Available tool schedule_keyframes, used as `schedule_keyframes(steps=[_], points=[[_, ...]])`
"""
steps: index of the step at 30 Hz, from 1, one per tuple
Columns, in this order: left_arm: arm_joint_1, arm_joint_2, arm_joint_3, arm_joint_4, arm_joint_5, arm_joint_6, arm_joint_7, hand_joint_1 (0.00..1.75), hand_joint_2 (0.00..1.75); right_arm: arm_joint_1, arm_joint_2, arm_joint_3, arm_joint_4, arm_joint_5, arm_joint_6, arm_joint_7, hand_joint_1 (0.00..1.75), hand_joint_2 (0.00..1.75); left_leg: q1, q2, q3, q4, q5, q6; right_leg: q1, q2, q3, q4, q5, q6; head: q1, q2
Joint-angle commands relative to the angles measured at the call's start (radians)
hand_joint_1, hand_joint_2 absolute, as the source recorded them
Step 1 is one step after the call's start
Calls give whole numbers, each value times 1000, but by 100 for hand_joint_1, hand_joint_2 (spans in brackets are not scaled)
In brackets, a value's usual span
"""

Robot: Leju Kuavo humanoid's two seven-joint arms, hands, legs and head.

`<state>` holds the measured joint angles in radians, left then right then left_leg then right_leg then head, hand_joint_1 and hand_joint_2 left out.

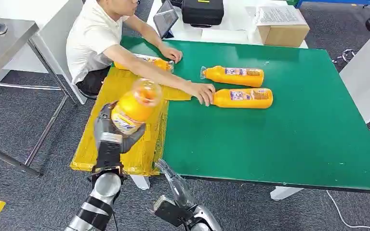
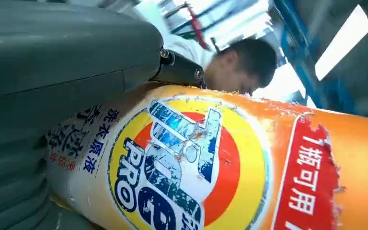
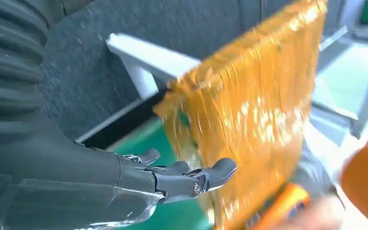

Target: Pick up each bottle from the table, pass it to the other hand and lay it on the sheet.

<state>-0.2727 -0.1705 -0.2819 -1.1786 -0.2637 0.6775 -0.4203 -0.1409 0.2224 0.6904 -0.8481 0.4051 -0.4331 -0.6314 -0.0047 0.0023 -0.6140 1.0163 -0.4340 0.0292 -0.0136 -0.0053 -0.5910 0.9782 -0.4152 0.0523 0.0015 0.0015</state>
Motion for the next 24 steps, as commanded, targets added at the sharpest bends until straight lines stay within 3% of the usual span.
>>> schedule_keyframes(steps=[1,2,5,12,13,14,17,18,19,20,24], points=[[-135,63,7,339,-436,21,147,175,175,31,-17,-103,-133,-30,-50,-43,0,175,1,1,4,-1,-1,-2,0,1,3,0,-1,-2,0,0],[-179,86,-21,410,-539,-20,244,175,175,43,-21,-131,-193,-43,-66,-55,0,175,0,2,3,-1,0,-2,0,2,2,0,0,-1,0,0],[-266,110,-50,531,-606,-196,324,175,175,66,-32,-185,-295,-61,-54,-45,0,175,0,0,1,-1,1,-2,0,-2,1,0,-1,-1,0,0],[-333,113,-11,570,-515,-420,296,169,175,77,-12,-223,-285,-84,-2,-64,0,175,1,0,3,0,0,-3,1,-1,3,1,-1,-2,0,0],[-347,121,-26,581,-520,-456,314,127,175,76,-9,-221,-278,-91,5,-67,0,175,1,1,2,0,0,-3,1,0,2,1,-1,-2,0,0],[-354,119,-5,589,-490,-476,318,103,175,75,-7,-218,-272,-95,7,-67,0,175,1,2,2,0,0,-2,1,1,1,1,-1,-2,0,0],[-357,120,-3,595,-485,-483,314,103,175,74,-6,-216,-271,-95,4,-67,0,175,1,2,2,0,0,-2,1,1,2,1,0,-1,0,0],[-357,115,12,607,-452,-509,300,70,175,72,-9,-210,-267,-100,1,-67,0,175,1,3,2,0,0,-2,1,2,1,1,0,-1,0,0],[-356,114,19,609,-438,-519,296,49,175,72,-10,-209,-267,-103,1,-67,0,175,0,3,2,-1,0,-2,0,2,1,1,0,-1,0,0],[-349,115,34,611,-406,-538,286,9,175,74,-13,-204,-270,-111,-1,-67,0,175,1,3,4,-1,0,-3,1,3,3,1,-1,-2,0,0],[-316,131,50,596,-342,-583,242,0,175,74,-23,-197,-262,-121,-12,-67,0,175,1,4,5,-1,-1,-3,1,3,4,0,-1,-2,0,0]])
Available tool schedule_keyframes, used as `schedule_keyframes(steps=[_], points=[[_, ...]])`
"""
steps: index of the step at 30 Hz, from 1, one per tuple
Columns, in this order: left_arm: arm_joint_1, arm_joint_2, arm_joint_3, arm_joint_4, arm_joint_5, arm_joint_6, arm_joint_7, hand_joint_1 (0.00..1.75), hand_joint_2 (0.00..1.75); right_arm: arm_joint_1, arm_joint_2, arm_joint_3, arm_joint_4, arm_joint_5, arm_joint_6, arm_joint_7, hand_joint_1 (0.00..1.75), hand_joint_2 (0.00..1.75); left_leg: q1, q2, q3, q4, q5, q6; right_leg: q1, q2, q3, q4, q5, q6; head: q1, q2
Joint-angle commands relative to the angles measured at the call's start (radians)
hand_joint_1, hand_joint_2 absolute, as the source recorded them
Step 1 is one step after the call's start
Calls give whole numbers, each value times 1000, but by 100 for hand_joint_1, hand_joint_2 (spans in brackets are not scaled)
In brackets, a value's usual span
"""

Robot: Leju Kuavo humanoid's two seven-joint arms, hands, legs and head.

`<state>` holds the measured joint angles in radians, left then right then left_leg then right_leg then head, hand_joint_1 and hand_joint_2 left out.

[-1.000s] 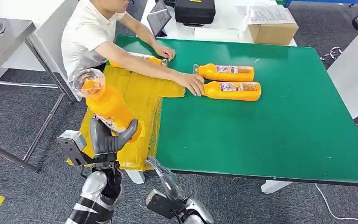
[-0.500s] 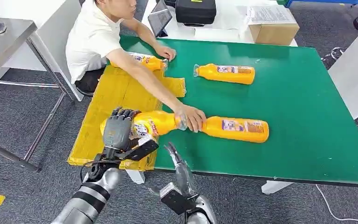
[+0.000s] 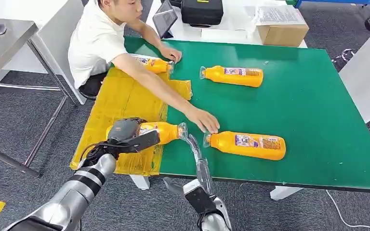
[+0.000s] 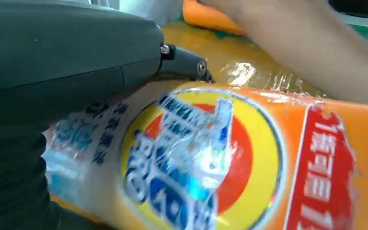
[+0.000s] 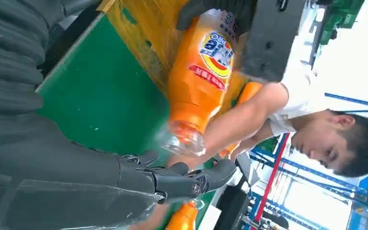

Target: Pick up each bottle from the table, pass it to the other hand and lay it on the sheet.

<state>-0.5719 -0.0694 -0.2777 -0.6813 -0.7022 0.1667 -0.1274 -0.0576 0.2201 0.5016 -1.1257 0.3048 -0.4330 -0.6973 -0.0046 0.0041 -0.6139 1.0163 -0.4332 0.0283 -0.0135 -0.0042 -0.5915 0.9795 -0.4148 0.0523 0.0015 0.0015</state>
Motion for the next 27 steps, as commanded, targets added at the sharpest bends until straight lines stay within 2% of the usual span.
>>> schedule_keyframes(steps=[1,5,9,19,22,27], points=[[-6,31,52,85,117,-79,-61,0,175,-9,-24,-7,13,-27,-14,-1,0,175,0,2,5,-1,-1,-1,0,3,4,-1,0,-2,0,0],[7,38,50,64,148,-120,-75,0,175,-9,-30,-5,12,-35,-12,-1,0,175,0,2,4,-1,-1,-1,0,2,3,-1,0,-1,0,0],[29,54,28,22,215,-230,-102,0,175,-19,-35,2,24,-46,-11,-1,0,175,1,2,6,-1,-2,-2,1,3,5,-1,-1,-2,0,0],[51,69,-11,7,264,-265,-120,0,175,-31,-41,16,34,-52,-22,-1,0,175,0,1,8,-2,-1,-2,0,3,8,-1,-1,-2,0,0],[76,55,-3,-40,274,-183,-154,0,175,-27,-44,14,32,-53,-29,-1,0,175,0,1,9,-2,-1,-2,0,2,9,-2,-1,-2,0,0],[225,-28,17,-382,263,200,-214,0,175,2,-56,-14,7,-8,-100,-1,0,175,0,-2,9,-1,-1,-1,0,0,9,-1,-2,-2,0,0]])
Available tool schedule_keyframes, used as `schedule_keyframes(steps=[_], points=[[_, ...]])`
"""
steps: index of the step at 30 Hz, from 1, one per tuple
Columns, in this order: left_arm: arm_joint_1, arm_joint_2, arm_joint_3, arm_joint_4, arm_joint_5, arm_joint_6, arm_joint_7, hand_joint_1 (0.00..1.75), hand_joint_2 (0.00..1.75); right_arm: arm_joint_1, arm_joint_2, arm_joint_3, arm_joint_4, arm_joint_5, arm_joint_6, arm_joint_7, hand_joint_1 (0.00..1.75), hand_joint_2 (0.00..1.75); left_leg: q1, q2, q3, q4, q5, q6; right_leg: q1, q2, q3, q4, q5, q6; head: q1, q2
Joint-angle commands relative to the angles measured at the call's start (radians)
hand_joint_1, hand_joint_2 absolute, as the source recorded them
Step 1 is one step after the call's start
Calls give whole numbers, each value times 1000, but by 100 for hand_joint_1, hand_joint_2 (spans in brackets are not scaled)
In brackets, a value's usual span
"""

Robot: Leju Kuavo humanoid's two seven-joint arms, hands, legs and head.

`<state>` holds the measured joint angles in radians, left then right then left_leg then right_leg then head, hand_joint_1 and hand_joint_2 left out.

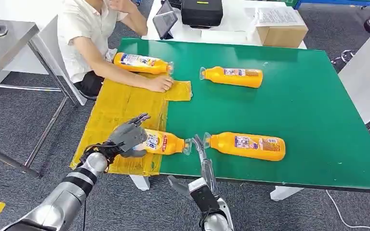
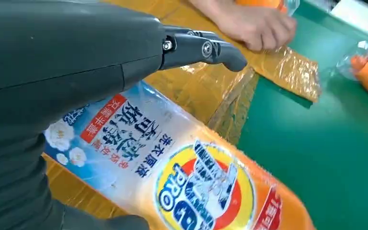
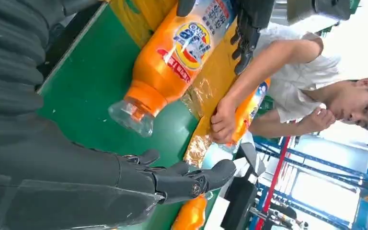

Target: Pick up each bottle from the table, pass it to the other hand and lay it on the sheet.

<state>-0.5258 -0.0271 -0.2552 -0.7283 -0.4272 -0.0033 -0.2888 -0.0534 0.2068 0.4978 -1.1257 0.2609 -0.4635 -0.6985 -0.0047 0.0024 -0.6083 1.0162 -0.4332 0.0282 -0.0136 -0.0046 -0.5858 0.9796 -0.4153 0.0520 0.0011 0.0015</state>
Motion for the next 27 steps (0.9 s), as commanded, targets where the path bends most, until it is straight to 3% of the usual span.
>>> schedule_keyframes(steps=[1,5,15,17,20,22,23,24,25,27], points=[[202,-66,-28,-386,-20,408,-68,0,175,3,-47,-15,-3,34,-74,0,0,175,0,-1,1,0,-1,-1,0,-1,1,-1,-1,-1,0,0],[253,-66,-55,-503,94,416,-77,0,175,15,-58,-35,-10,31,-93,0,0,175,1,-2,0,0,-2,-1,1,-1,1,-1,-2,-1,0,0],[250,-64,-75,-515,138,429,-87,0,175,10,-67,-37,2,72,-122,0,0,175,1,0,-1,-1,-1,-2,1,0,-2,-1,-1,-2,0,0],[252,-64,-76,-520,149,427,-97,0,175,-3,-89,-24,31,203,-217,11,0,175,1,0,-2,0,-1,-1,1,0,-3,-1,-1,-1,0,0],[286,-61,-84,-594,159,388,-93,0,175,40,-101,-219,-16,702,-235,127,0,175,1,-2,-1,-1,-1,-1,1,-2,0,-1,-2,-1,0,0],[332,-68,-83,-676,168,353,-84,0,175,22,-240,-201,25,947,-235,383,0,175,0,-2,-2,-1,-1,-1,0,-2,-2,-2,-1,0,0,0],[344,-68,-84,-697,165,347,-78,0,175,21,-277,-191,22,923,-235,390,0,175,0,-3,0,-1,-1,-1,0,-2,0,-2,-2,-1,0,0],[365,-76,-80,-726,173,344,-78,0,175,10,-325,-216,39,1008,-194,500,0,175,0,-3,0,-1,-1,0,0,-3,1,-3,-2,0,0,0],[387,-76,-87,-753,174,338,-78,0,175,2,-382,-233,34,1033,-183,523,0,175,0,-3,-2,-1,-1,0,0,-3,-1,-3,-1,0,0,0],[409,-78,-98,-777,178,330,-81,0,175,-15,-420,-260,24,1049,-186,529,0,175,-2,-5,-2,-1,-1,1,-2,-5,0,-3,-1,1,0,0]])
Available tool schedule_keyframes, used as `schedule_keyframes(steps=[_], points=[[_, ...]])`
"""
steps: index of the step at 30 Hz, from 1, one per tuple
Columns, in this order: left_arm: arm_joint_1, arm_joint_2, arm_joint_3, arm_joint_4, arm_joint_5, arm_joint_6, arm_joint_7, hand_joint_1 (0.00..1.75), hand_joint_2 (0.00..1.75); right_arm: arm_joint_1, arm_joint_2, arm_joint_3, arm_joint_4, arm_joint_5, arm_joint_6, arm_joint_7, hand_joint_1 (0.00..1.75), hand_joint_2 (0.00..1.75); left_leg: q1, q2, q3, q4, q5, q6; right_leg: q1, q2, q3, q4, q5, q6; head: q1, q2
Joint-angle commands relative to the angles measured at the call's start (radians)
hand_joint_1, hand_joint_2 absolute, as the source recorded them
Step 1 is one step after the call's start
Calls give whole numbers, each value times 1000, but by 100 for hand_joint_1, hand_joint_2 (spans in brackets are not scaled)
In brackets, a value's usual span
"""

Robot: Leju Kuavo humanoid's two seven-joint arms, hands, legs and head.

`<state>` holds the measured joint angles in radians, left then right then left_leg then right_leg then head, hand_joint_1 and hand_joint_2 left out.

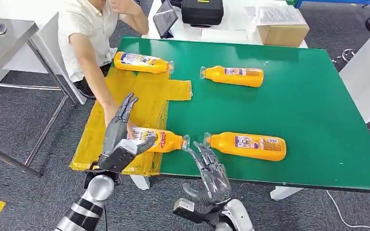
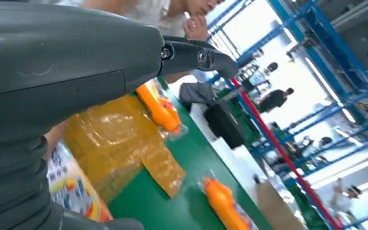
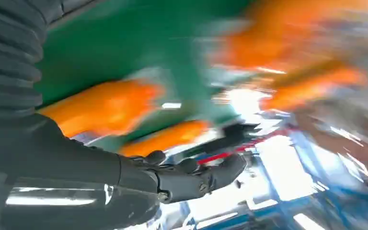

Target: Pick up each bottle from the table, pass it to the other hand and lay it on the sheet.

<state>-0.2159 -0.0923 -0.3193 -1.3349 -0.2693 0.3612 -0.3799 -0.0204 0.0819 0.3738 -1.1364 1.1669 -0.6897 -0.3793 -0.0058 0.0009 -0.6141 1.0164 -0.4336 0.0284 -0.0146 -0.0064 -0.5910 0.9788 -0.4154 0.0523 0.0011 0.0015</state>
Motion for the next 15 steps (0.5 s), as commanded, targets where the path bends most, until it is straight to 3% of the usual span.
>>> schedule_keyframes(steps=[1,6,15], points=[[107,-14,-40,-177,24,-40,11,0,175,-56,-306,-145,17,159,71,221,0,175,-1,-2,2,0,-1,0,-1,-1,3,-1,-1,0,0,0],[111,-20,-46,-169,27,-35,13,0,175,-113,-345,-108,40,191,236,293,0,175,-3,3,2,0,-2,0,-3,3,2,-1,1,0,0,0],[122,-20,-44,-180,26,-28,12,0,175,-167,-375,-39,65,258,228,337,0,175,-2,1,0,1,2,3,-2,1,1,-1,2,1,0,0]])
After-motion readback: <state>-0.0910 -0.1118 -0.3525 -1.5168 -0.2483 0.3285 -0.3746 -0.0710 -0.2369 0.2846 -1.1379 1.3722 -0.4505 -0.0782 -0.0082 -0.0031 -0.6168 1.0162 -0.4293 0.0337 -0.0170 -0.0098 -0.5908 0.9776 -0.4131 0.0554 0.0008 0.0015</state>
